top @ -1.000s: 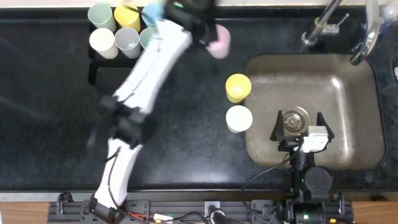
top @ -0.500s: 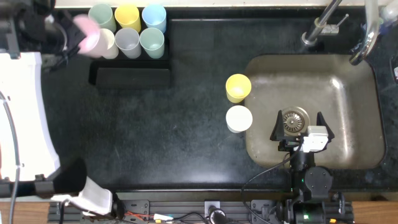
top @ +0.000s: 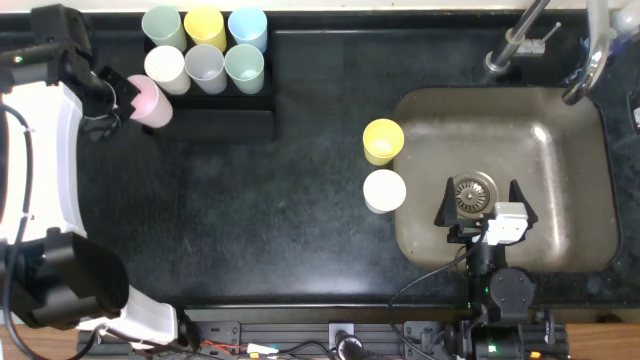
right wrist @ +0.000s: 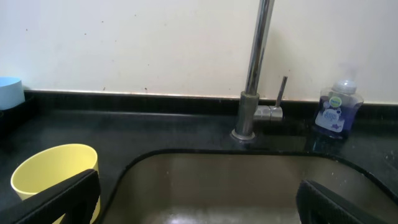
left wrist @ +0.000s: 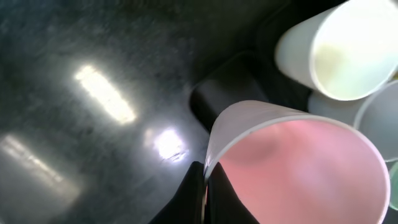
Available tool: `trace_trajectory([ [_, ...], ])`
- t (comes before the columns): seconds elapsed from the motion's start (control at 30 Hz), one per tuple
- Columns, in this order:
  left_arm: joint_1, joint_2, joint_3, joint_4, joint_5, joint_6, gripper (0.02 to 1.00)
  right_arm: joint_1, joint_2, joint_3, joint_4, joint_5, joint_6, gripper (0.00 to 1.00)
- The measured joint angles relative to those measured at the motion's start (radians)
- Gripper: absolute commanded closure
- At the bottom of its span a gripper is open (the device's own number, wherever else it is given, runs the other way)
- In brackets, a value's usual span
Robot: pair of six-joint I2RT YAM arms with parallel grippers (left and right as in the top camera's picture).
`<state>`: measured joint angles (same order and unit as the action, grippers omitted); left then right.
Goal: Store Cups
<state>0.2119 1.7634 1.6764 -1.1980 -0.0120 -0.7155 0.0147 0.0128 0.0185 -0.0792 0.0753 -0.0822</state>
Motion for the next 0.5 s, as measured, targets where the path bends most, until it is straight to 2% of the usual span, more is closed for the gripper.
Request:
trace_trajectory([
  [0.5, -0.016, 0.095, 0.0, 0.044, 0.008, -0.012, 0.98, 0.0, 0.0, 0.0, 0.0, 0.0, 0.0, 0.003],
])
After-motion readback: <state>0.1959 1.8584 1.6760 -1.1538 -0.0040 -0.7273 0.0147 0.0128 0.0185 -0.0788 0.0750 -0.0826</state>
